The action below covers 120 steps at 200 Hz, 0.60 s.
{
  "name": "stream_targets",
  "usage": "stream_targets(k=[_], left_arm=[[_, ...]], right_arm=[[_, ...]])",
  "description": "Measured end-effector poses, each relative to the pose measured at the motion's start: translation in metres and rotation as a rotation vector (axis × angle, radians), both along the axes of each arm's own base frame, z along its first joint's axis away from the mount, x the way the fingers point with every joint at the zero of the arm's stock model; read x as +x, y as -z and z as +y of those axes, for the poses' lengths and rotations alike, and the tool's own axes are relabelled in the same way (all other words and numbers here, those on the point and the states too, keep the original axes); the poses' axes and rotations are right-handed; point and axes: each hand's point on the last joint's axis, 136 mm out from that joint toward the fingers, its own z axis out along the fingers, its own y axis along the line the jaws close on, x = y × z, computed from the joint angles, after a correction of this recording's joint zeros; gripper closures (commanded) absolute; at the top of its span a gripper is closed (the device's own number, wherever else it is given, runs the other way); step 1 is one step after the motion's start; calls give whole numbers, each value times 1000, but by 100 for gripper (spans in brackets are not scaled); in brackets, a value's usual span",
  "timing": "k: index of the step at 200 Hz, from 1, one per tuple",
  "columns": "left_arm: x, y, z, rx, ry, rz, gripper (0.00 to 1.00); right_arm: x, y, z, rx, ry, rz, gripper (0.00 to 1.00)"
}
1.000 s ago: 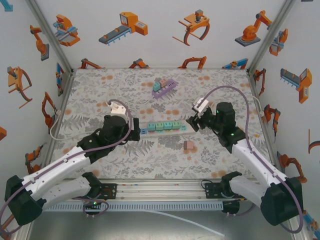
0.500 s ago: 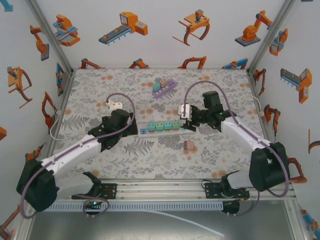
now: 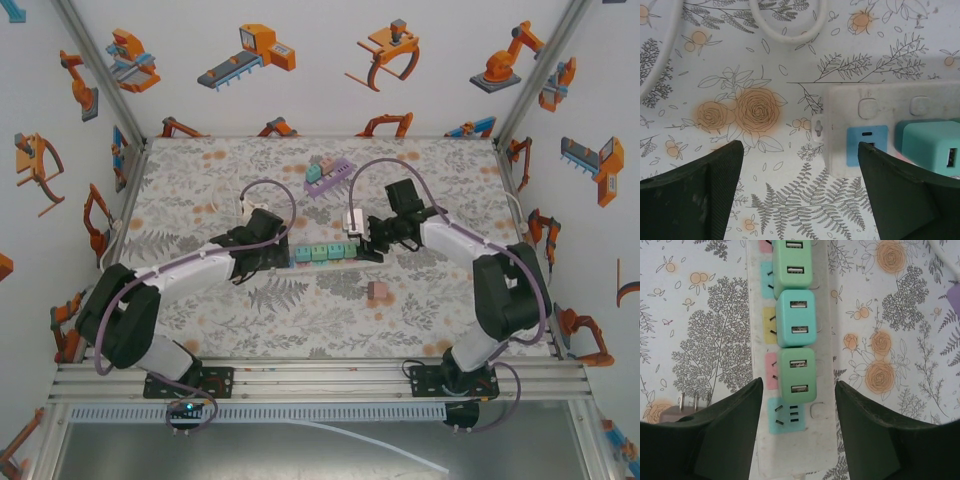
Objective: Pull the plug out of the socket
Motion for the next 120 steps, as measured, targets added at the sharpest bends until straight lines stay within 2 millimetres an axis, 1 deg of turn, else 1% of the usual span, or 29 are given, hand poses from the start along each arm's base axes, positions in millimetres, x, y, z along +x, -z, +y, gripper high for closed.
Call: stream_targets(k=[20, 48, 100, 120], left_arm=[[1, 7, -5, -7, 6, 20, 15], [2, 9, -10, -30, 10, 26, 16], [2, 10, -11, -36, 13, 31, 16], [2, 10, -11, -36, 13, 31, 16]], right_arm=[[0, 5, 4, -9, -13, 17, 52], [-1, 10, 10, -19, -28, 35, 58], [0, 10, 13, -35, -33, 47, 67], [0, 10, 13, -43, -32, 56, 72]])
